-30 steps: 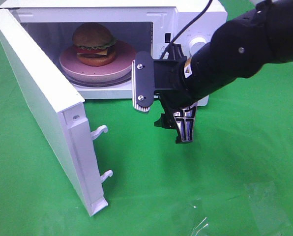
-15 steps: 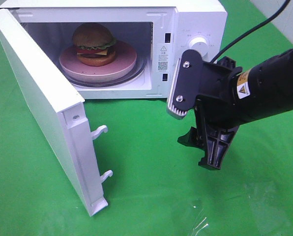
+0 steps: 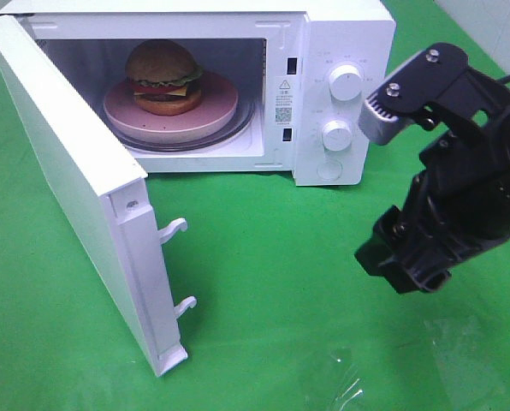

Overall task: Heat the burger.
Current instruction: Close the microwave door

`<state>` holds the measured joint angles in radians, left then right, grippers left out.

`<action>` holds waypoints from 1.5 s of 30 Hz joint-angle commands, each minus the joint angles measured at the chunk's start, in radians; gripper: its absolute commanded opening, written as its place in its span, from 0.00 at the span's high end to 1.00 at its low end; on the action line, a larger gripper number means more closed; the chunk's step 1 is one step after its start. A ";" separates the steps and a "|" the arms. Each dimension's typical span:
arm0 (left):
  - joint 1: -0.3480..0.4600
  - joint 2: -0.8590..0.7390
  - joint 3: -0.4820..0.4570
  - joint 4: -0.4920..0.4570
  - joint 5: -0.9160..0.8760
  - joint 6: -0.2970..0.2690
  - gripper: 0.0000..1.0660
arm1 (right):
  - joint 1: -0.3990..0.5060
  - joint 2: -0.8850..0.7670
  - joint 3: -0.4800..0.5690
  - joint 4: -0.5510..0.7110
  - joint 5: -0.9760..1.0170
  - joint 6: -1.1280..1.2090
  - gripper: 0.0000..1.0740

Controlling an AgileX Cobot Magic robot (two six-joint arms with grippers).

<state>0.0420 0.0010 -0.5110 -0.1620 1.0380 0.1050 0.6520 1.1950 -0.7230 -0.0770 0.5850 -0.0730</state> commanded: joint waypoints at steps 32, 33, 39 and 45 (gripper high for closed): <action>-0.007 -0.002 0.000 0.000 -0.003 -0.004 0.06 | -0.100 -0.537 0.106 -0.004 0.412 0.167 0.31; -0.007 -0.002 0.000 0.000 -0.003 -0.004 0.06 | -0.144 -0.575 0.139 -0.004 0.412 0.167 0.31; -0.007 -0.002 0.000 0.000 -0.003 -0.004 0.06 | -0.229 -0.679 0.183 0.000 0.402 0.168 0.31; -0.007 -0.002 0.000 0.000 -0.003 -0.004 0.06 | -0.362 -0.811 0.201 0.002 0.405 0.170 0.31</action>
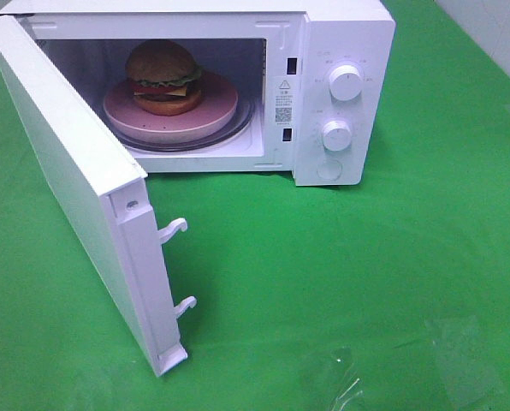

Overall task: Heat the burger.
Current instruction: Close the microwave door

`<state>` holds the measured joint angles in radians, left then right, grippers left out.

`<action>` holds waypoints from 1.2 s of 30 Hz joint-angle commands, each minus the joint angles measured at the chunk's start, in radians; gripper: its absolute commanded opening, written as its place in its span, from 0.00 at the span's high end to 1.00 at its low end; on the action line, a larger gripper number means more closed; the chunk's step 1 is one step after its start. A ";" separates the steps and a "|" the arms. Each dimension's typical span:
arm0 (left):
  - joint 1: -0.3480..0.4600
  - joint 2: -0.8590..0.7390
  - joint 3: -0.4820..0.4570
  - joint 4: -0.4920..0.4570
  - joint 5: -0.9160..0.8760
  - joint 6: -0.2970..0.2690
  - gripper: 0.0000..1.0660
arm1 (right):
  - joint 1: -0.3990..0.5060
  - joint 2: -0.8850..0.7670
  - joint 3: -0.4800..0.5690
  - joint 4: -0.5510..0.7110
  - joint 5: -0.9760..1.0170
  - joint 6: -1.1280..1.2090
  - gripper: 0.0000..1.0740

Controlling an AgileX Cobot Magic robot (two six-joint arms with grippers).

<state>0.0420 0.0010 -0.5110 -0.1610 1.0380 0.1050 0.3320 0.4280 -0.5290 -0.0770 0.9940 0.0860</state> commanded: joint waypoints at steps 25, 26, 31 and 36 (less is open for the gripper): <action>-0.007 -0.002 0.000 -0.001 -0.003 -0.004 0.06 | -0.242 -0.414 0.019 0.008 0.009 0.019 0.31; -0.007 -0.002 0.000 -0.001 -0.003 -0.004 0.06 | -0.242 -0.414 0.019 0.008 0.009 0.019 0.31; -0.007 -0.004 0.000 -0.003 -0.003 -0.004 0.06 | -0.243 -0.457 0.020 0.008 0.009 0.019 0.31; -0.007 -0.003 0.000 -0.001 -0.003 -0.005 0.06 | -0.243 -0.457 0.020 0.008 0.009 0.019 0.31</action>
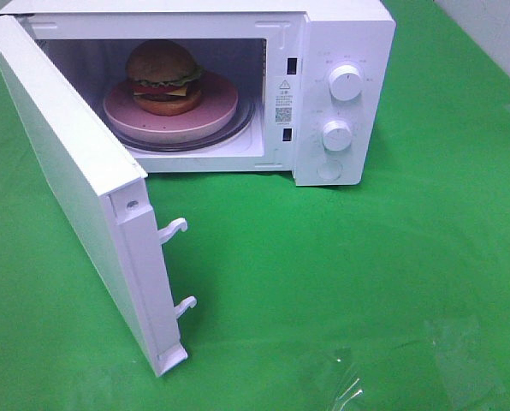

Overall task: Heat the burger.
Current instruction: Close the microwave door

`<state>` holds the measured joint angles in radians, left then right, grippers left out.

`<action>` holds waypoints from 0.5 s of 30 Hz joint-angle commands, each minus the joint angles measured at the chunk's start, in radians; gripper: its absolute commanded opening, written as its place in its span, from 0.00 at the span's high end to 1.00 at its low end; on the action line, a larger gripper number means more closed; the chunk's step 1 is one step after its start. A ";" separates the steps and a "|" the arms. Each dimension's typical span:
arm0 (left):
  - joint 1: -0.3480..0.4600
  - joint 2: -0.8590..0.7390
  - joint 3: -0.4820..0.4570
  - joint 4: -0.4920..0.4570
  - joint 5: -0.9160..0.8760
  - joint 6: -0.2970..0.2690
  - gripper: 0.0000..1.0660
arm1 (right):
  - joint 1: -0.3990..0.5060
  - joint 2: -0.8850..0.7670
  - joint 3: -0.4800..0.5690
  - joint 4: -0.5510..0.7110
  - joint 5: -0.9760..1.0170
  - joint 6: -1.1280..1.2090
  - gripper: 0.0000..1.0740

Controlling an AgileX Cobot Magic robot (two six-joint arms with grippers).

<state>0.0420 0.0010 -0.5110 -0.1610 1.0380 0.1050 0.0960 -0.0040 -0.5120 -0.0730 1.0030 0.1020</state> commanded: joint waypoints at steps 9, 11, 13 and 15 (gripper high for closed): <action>-0.007 -0.003 0.000 -0.001 -0.003 -0.005 0.06 | -0.006 -0.025 0.003 0.004 0.000 0.003 0.31; -0.007 -0.003 0.000 -0.001 -0.003 -0.005 0.06 | -0.006 -0.025 0.003 0.004 0.000 0.003 0.31; -0.007 -0.003 0.000 -0.001 -0.003 -0.005 0.06 | -0.006 -0.025 0.003 0.004 0.000 0.003 0.31; -0.007 -0.003 0.000 -0.001 -0.003 -0.005 0.06 | -0.006 -0.025 0.003 0.004 0.000 0.003 0.31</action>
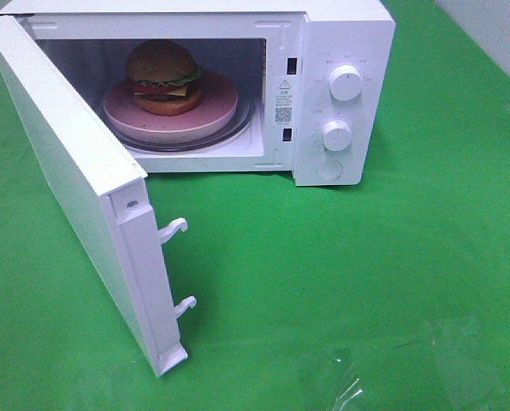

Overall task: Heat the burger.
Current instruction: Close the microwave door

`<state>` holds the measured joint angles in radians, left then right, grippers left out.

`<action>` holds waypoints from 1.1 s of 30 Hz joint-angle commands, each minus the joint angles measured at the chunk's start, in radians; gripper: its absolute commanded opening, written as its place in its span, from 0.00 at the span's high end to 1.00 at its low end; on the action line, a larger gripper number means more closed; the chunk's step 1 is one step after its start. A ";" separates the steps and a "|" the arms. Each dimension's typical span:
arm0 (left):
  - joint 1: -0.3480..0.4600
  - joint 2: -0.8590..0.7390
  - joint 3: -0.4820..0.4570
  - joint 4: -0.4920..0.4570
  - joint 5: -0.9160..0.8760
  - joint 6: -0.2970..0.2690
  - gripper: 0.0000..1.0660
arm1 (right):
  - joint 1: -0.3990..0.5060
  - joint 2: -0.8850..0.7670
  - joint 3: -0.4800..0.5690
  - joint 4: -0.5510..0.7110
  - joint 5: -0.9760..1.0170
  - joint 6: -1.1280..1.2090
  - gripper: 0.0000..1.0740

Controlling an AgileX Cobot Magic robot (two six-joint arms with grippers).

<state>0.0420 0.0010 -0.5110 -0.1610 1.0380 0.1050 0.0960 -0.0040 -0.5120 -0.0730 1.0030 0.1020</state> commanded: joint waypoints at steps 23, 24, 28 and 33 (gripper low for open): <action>-0.007 -0.003 0.000 -0.001 -0.003 -0.005 0.06 | -0.006 -0.025 0.003 0.004 0.000 0.003 0.32; -0.007 -0.003 0.000 -0.001 -0.003 -0.005 0.06 | -0.006 -0.025 0.003 0.004 0.000 0.003 0.32; -0.007 -0.003 0.000 -0.002 -0.003 -0.005 0.06 | -0.006 -0.025 0.003 0.004 0.000 0.003 0.32; -0.007 -0.003 0.000 0.000 -0.003 -0.006 0.06 | -0.006 -0.025 0.003 0.004 0.000 0.003 0.32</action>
<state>0.0420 0.0010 -0.5110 -0.1610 1.0380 0.1050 0.0960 -0.0040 -0.5120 -0.0730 1.0030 0.1020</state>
